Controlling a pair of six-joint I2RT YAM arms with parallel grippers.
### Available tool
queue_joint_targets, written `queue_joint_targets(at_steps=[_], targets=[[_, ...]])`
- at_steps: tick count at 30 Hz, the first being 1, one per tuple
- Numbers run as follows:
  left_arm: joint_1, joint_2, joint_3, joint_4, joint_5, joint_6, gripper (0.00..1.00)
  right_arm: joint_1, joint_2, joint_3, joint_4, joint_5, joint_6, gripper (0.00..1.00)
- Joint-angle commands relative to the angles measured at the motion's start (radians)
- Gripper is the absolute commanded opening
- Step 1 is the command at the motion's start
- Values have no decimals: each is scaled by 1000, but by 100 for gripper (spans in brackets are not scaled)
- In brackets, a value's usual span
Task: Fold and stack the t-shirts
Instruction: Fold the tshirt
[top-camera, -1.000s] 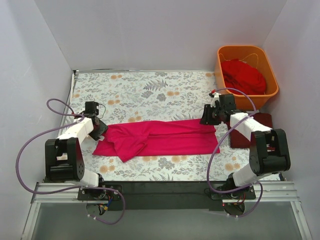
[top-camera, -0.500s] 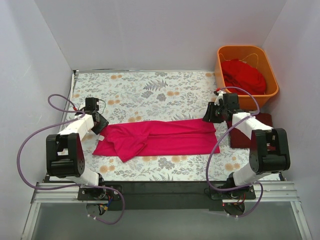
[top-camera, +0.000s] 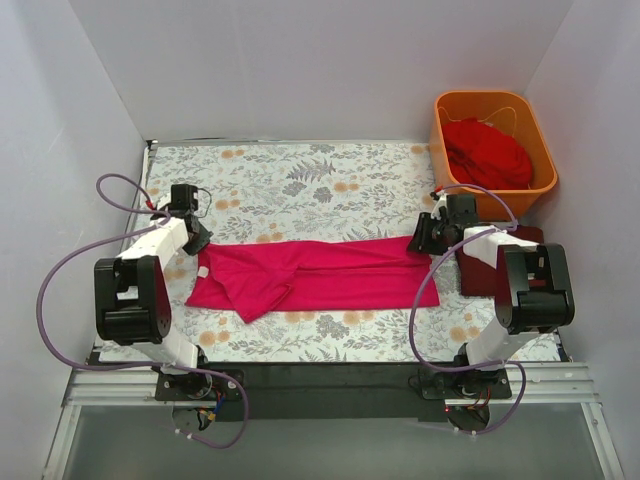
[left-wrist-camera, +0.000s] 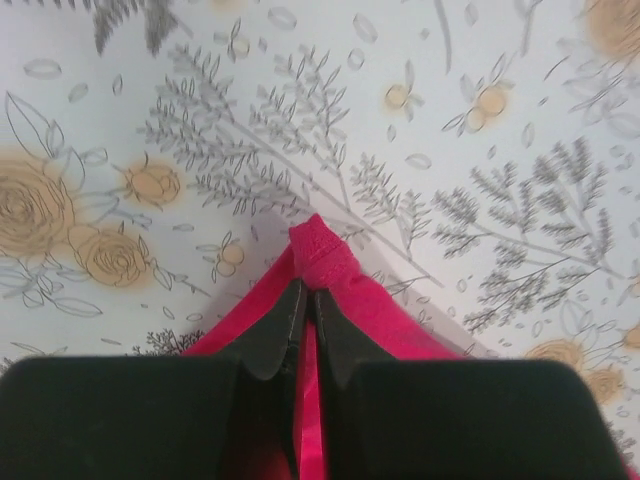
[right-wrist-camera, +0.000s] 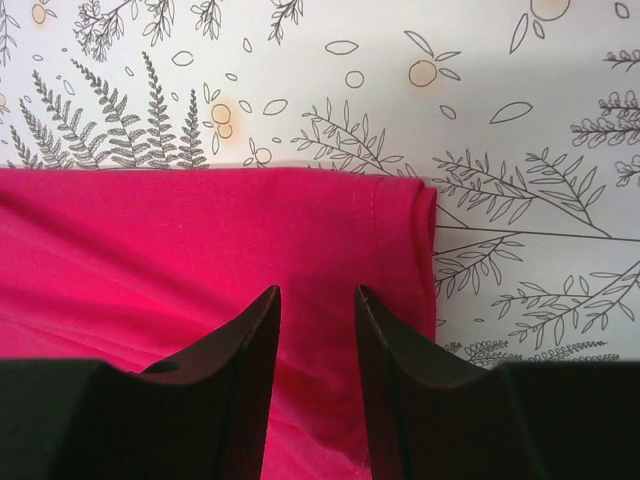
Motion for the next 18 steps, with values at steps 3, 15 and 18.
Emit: queue_joint_targets(at_steps=[3,15,18], targets=[[10,41,128,-10,-130,75,0,-30,49,-12,32,3,7,43],[20,199,215,-27,-197,124,9,-49,75,-14,35,28,-5,43],[20,208,245,-25,-160,118,18,-47,57,1,32,10,-17,43]])
